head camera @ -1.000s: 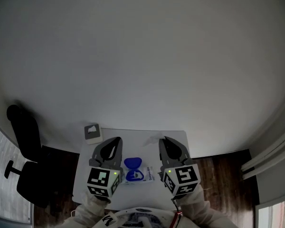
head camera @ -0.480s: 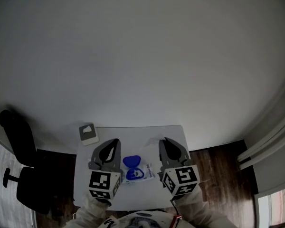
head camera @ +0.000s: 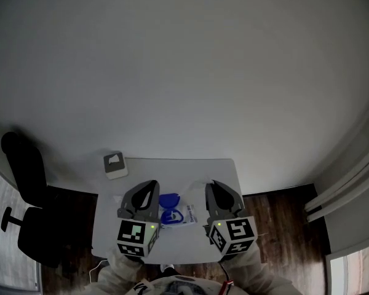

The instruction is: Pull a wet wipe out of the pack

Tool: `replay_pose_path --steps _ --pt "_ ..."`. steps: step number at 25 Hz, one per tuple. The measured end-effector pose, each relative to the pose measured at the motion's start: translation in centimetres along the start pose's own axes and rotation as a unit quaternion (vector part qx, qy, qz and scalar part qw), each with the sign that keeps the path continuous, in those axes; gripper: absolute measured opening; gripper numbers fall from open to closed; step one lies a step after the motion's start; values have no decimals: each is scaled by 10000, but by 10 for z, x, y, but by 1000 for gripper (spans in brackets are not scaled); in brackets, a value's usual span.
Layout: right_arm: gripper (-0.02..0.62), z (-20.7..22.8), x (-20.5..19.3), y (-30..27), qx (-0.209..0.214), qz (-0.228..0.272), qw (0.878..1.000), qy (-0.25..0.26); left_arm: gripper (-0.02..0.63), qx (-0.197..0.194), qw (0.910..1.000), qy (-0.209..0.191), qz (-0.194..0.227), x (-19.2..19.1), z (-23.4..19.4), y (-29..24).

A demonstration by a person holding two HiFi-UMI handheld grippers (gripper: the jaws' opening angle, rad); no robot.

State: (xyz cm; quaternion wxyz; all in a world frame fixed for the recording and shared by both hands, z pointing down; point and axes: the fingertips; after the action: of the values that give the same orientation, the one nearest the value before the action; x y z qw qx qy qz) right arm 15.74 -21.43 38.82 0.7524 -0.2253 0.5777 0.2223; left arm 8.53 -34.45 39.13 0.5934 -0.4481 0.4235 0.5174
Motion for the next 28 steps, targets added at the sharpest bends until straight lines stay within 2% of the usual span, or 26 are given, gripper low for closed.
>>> replay_pose_path --steps 13,17,23,28 --pt "12 6 -1 115 311 173 9993 -136 5 352 9993 -115 67 29 83 79" --pt "11 15 -5 153 364 230 9988 -225 5 339 9992 -163 96 36 116 97" --pt "9 21 -6 216 420 418 9982 -52 5 407 9990 -170 87 43 160 128" --pt "9 24 -3 246 394 452 9982 -87 5 409 9989 -228 94 50 185 147"
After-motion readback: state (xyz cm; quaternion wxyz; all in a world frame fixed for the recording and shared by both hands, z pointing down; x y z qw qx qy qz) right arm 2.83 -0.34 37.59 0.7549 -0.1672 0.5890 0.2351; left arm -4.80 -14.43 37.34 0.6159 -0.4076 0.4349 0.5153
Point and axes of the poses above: the fingertips, and each gripper's own axes: y backward along the fingers, z to its right, x out of its top, and after that the axes turned 12 degrees about -y, right-handed
